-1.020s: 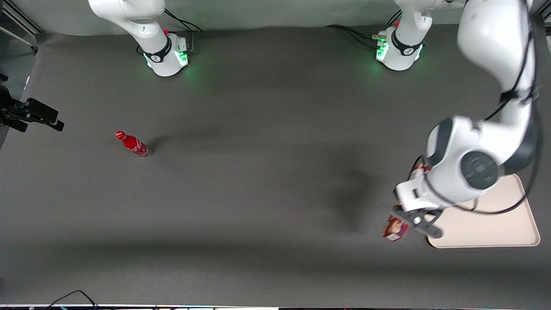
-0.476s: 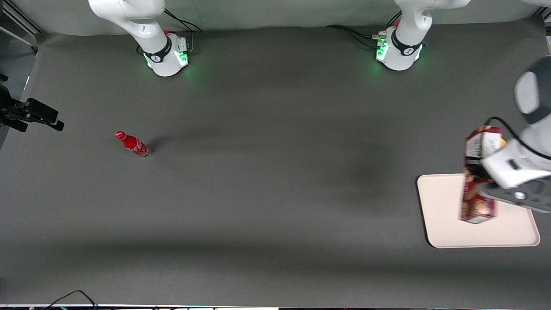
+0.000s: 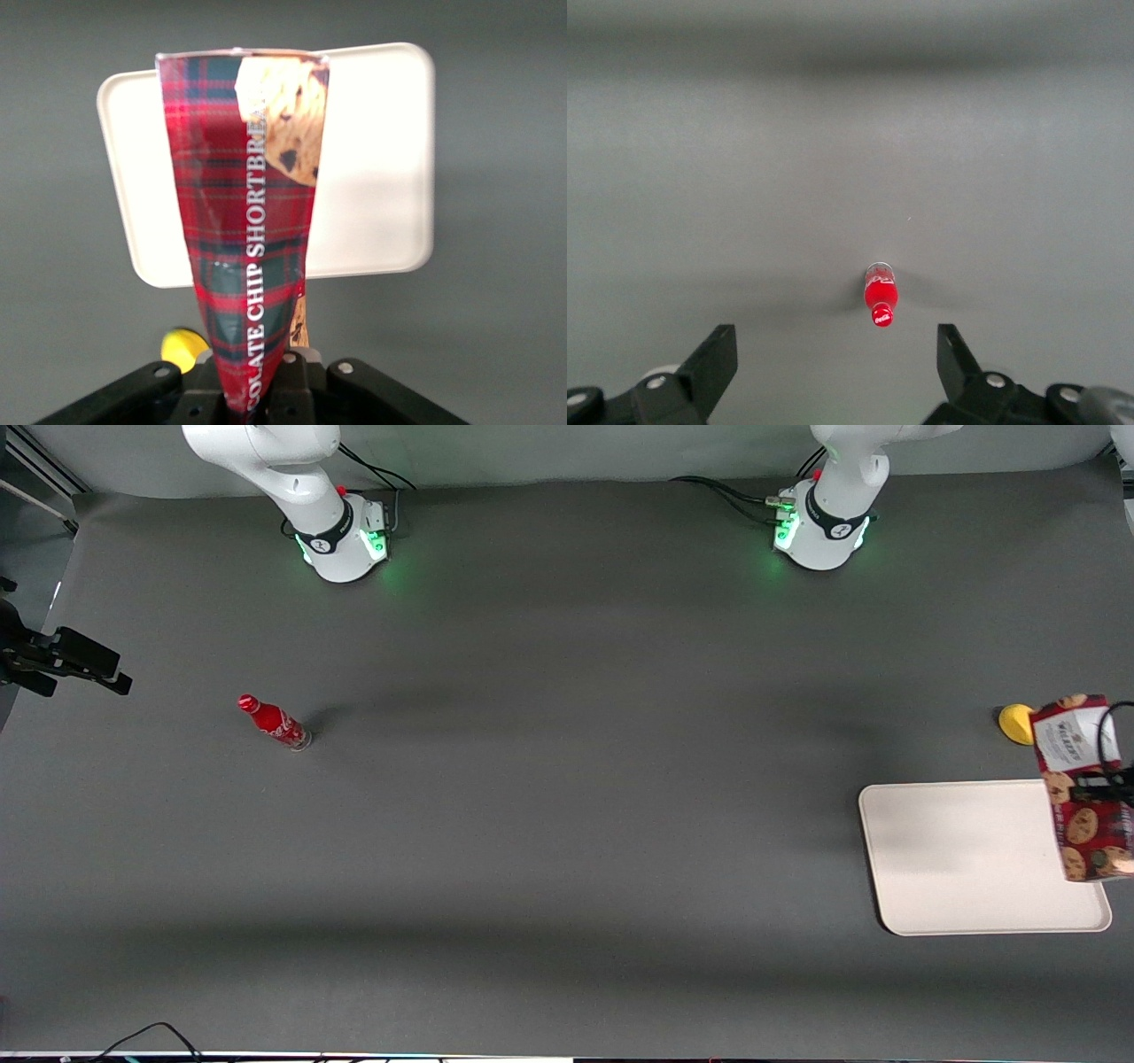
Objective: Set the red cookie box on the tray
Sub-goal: 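Carry the upright box with the left gripper over the cream tray, then lower the box onto the tray's edge and open the left gripper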
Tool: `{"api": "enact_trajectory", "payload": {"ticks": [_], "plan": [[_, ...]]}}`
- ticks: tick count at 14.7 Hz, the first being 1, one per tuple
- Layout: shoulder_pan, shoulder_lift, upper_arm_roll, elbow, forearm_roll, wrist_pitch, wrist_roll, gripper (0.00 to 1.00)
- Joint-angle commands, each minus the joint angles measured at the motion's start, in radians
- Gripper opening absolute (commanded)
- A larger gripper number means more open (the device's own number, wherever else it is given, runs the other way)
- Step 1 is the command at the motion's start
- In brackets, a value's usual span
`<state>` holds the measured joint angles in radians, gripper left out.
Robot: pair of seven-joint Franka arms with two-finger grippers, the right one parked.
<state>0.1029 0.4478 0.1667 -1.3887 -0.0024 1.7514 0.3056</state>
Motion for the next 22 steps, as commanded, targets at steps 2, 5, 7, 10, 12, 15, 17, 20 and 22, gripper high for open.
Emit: {"api": "enact_trajectory", "payload": {"ticks": [2,5,7,10,12,15,17,20,22], "plan": [[0.170,0.150,-0.007,0.016,-0.076,0.175,0.164,0.00],[0.184,0.215,-0.007,0.014,-0.076,0.261,0.161,0.00],[0.190,0.259,-0.007,0.014,-0.076,0.331,0.171,0.00],[0.210,0.308,-0.007,0.013,-0.074,0.390,0.173,0.00],[0.213,0.337,-0.007,0.020,-0.076,0.392,0.171,0.00],[0.219,0.361,-0.007,0.020,-0.074,0.434,0.171,0.00],[0.221,0.361,-0.009,0.019,-0.076,0.433,0.171,0.00],[0.221,0.376,-0.010,0.019,-0.077,0.459,0.173,0.00],[0.233,0.377,-0.021,0.017,-0.099,0.462,0.179,0.99]]}}
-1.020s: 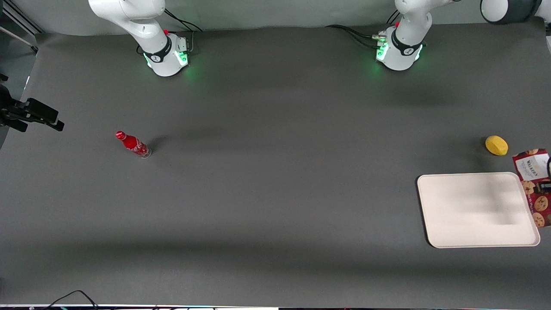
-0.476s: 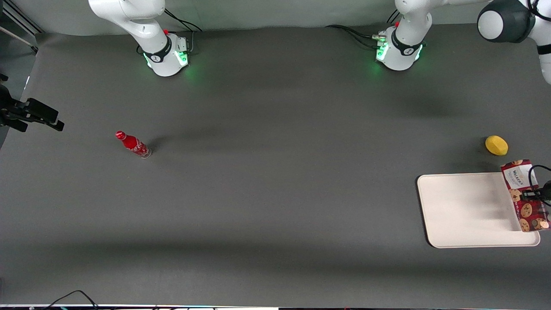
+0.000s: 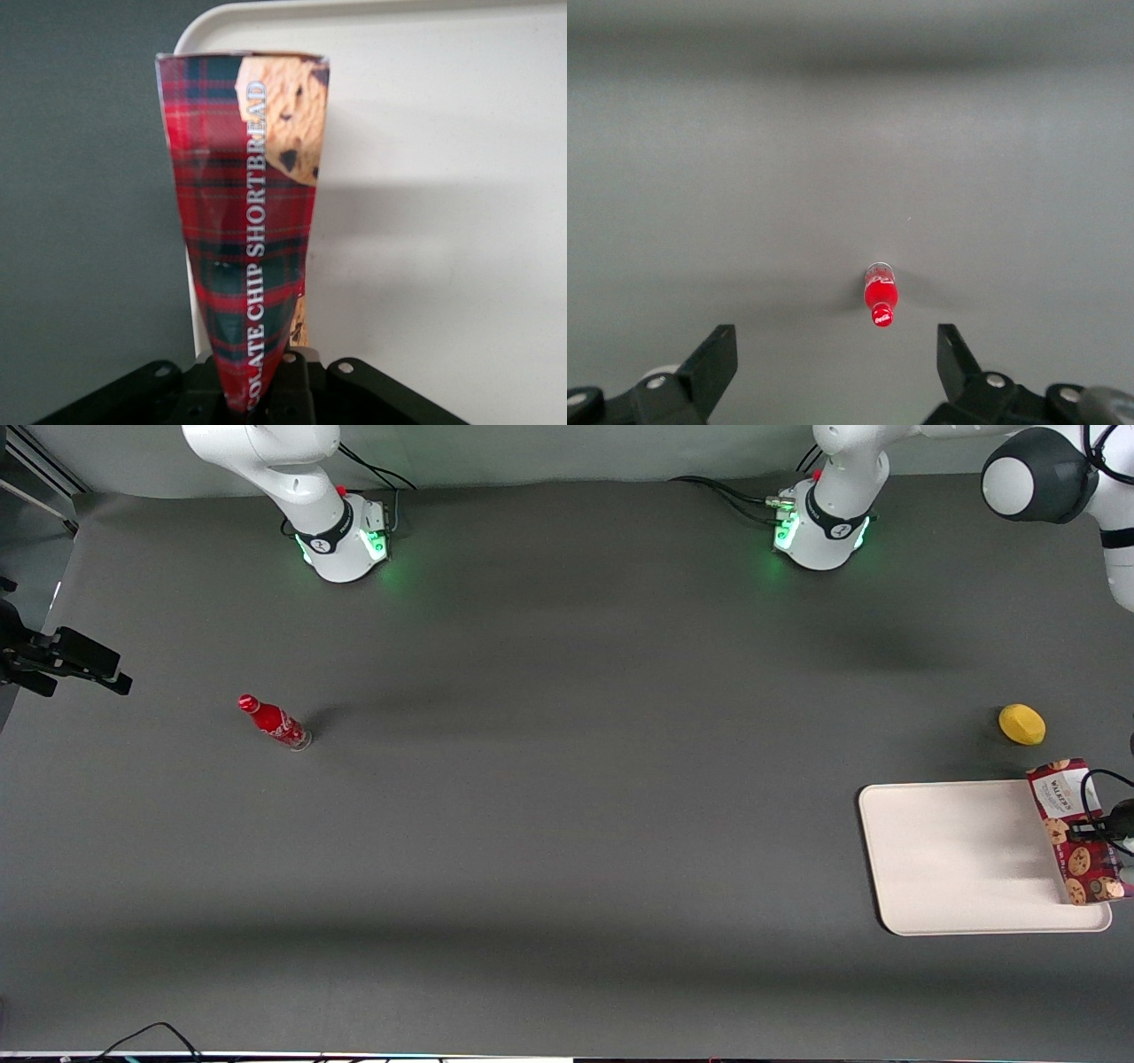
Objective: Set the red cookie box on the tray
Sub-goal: 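Lower the box onto the tray's edge and open the left gripper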
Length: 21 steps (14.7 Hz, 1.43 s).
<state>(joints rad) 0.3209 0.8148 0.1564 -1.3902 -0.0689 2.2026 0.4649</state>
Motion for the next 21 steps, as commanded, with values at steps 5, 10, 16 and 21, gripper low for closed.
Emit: {"api": "enact_trajectory", "payload": {"ticks": [5,10,16,21], "plan": [[0.023,0.012,-0.021,0.020,-0.057,0.022,0.080,1.00],[0.020,-0.003,-0.021,0.022,-0.063,0.010,0.077,1.00],[-0.084,-0.205,-0.015,0.069,-0.038,-0.289,0.054,1.00],[-0.232,-0.422,-0.020,0.062,0.064,-0.611,-0.114,1.00]]}}
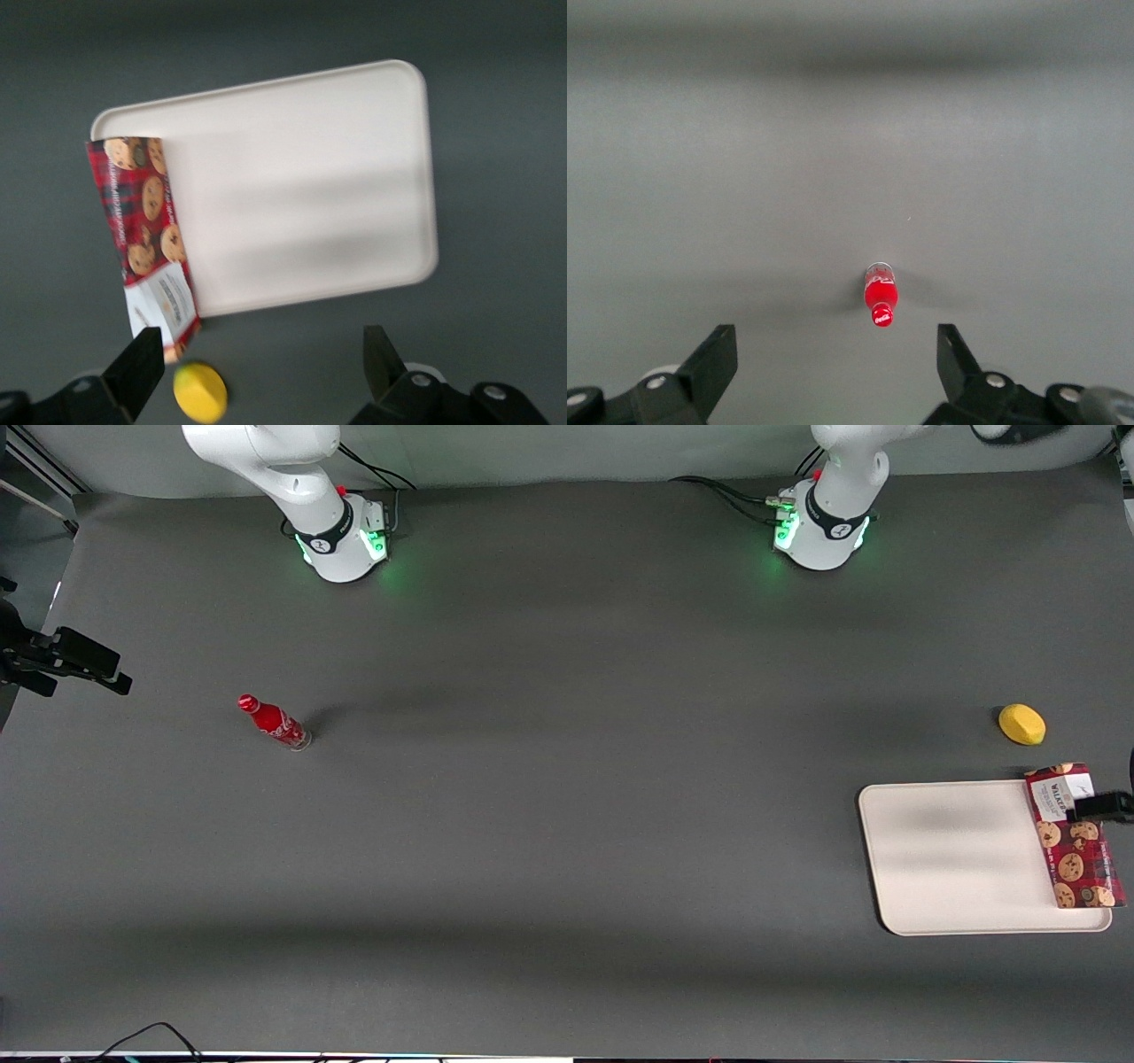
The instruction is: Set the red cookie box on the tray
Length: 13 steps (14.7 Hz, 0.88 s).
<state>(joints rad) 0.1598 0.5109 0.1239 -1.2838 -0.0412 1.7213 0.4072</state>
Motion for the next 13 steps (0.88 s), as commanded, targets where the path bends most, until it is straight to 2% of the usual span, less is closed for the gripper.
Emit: {"api": "enact_trajectory", "payload": {"ticks": [1,5,11,13], "plan": [[-0.101,-0.147,0.013,-0.045,0.040,-0.169,-0.071,1.00],[-0.216,-0.270,0.010,-0.100,0.049,-0.278,-0.238,1.00],[-0.385,-0.550,0.005,-0.379,0.052,-0.295,-0.497,1.00],[-0.395,-0.610,-0.033,-0.428,0.061,-0.295,-0.537,1.00]]}}
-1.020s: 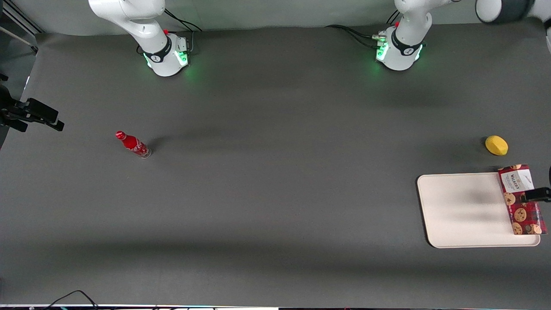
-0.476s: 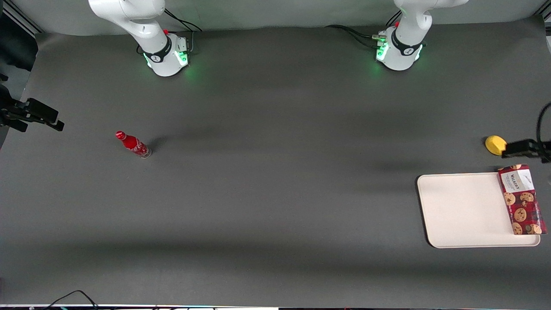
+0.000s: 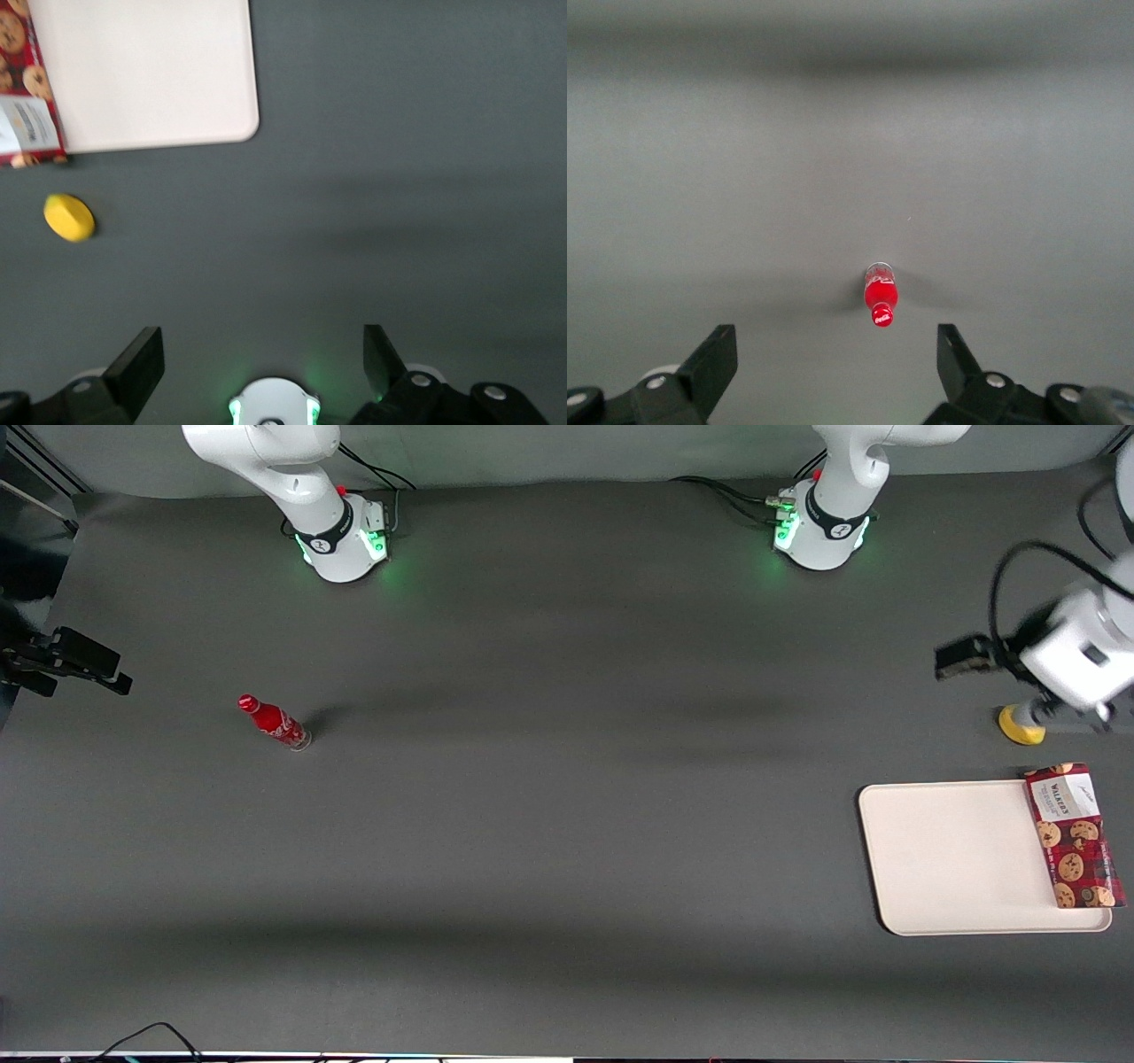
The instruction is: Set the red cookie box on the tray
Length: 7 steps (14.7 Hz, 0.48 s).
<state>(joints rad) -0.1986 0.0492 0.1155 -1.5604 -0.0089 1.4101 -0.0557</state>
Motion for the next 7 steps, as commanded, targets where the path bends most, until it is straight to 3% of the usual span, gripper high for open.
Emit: {"api": "enact_trajectory", "payload": {"ticks": [1,5,7], "plan": [[-0.036,-0.150,-0.030,-0.151,0.032,0.015,-0.075,1.00],[-0.031,-0.154,-0.028,-0.162,0.039,0.019,-0.058,1.00],[-0.024,-0.138,-0.028,-0.152,0.101,0.055,-0.026,1.00]]}}
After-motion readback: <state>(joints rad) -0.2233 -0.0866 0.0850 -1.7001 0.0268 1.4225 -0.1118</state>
